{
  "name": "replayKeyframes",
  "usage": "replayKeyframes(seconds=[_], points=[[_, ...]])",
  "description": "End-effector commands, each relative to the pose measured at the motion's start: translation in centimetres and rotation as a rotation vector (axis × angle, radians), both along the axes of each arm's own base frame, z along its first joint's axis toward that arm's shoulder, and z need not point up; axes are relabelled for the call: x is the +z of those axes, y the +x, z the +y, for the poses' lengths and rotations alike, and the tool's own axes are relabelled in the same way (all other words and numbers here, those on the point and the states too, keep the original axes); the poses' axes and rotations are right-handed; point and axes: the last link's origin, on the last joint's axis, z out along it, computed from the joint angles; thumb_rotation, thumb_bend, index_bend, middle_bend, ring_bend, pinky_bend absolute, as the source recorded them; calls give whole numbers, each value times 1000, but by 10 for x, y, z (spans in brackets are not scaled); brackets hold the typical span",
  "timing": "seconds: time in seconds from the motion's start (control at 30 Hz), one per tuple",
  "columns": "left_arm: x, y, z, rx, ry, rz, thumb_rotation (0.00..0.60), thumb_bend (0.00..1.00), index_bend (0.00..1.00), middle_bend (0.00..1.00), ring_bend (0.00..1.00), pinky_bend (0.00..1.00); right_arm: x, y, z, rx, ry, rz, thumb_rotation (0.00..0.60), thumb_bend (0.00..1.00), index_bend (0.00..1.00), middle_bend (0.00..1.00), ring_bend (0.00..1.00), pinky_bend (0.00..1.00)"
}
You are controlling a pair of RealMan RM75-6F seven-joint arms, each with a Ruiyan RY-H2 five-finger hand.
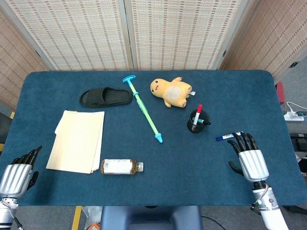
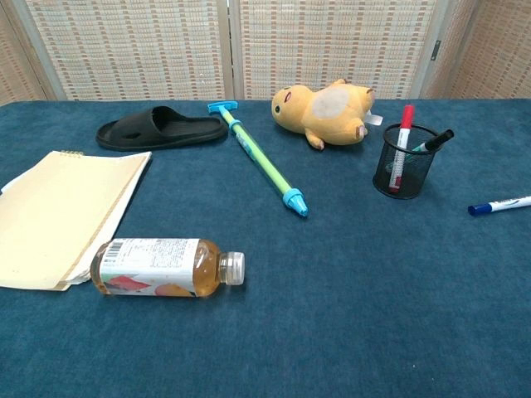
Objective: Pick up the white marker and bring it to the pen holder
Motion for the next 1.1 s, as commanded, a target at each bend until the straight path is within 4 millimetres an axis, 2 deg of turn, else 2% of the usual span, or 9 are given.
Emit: replayKeyframes(seconds=[0.03,0.2,0.37,0.5,0.7,0.9,1.1], points=[[0,0,0,-1,2,2,600,384,56,168,253,368,4,0,-3,-8,-9,-17,600,194,270,98,21,104],[1,0,-1,1,9,-4,600,384,56,167,253,368,12,-6,-11,-30,-36,-38,600,193,313,186,74,193],[0,-1,0,7,1,3,600,384,56,168,253,368,18,-21,-29,-67,-58,-10,600,193,326,215,127,287],[0,-3,1,19,0,4,600,384,56,168,252,369,20,-45,-53,-110,-65,66,600,193,328,227,166,288],[0,-3,1,26,6,9,600,384,56,168,253,369,20,-75,-84,-141,-56,129,600,193,333,228,166,288],[-2,-2,2,30,3,17,600,384,57,169,253,369,11,-98,-111,-183,4,148,600,193,359,255,171,288],[-3,-4,3,38,1,21,600,385,56,169,252,369,1,-112,-126,-225,42,182,600,193,376,267,174,288]])
